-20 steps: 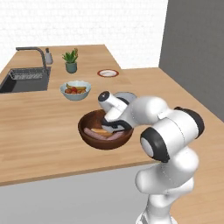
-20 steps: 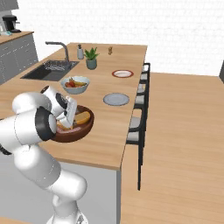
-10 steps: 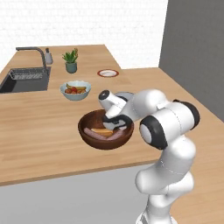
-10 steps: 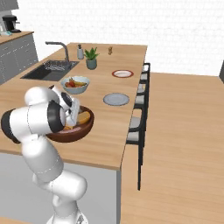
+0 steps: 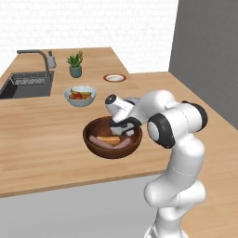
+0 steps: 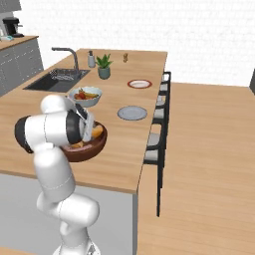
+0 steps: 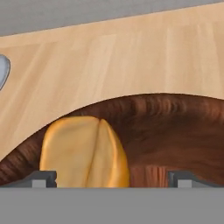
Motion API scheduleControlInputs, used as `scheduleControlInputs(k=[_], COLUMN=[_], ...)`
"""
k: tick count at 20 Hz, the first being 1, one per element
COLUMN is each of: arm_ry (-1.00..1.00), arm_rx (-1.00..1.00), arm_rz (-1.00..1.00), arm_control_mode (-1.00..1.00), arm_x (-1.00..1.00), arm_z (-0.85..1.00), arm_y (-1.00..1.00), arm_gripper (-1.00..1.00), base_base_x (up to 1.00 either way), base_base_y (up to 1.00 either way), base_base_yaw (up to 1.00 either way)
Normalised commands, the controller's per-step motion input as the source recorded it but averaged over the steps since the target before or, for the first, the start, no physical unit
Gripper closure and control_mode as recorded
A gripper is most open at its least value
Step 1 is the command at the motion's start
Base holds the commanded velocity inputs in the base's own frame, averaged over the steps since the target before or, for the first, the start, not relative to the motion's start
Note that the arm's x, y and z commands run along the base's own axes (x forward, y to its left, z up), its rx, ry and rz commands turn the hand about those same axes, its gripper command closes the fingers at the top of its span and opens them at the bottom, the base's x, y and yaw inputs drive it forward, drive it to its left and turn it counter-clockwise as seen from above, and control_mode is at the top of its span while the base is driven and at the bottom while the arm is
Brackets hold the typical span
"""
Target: Place one bun and one sausage from the bowl on each plate.
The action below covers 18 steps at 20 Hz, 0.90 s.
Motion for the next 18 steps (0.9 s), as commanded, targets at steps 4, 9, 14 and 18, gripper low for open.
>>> scheduleControlInputs(k=[4, 9, 14, 18], arm_ry=[-0.05, -0.09, 0.00, 0.00], arm_rx=[-0.01, -0.02, -0.05, 0.00], arm_rz=[0.01, 0.00, 0.00, 0.00], arm_control_mode=[-1.00, -1.00, -1.00, -1.00], arm_x=[-0.12, -0.05, -0.02, 0.13], arm_z=[-0.05, -0.04, -0.39, -0.25], arm_y=[0.06, 0.21, 0.00, 0.00], arm_gripper=[-1.00, -1.00, -1.00, -1.00], base_base_x=[0.00, 0.00, 0.00, 0.00], base_base_y=[0.00, 0.00, 0.00, 0.00], base_base_yaw=[0.00, 0.00, 0.00, 0.00])
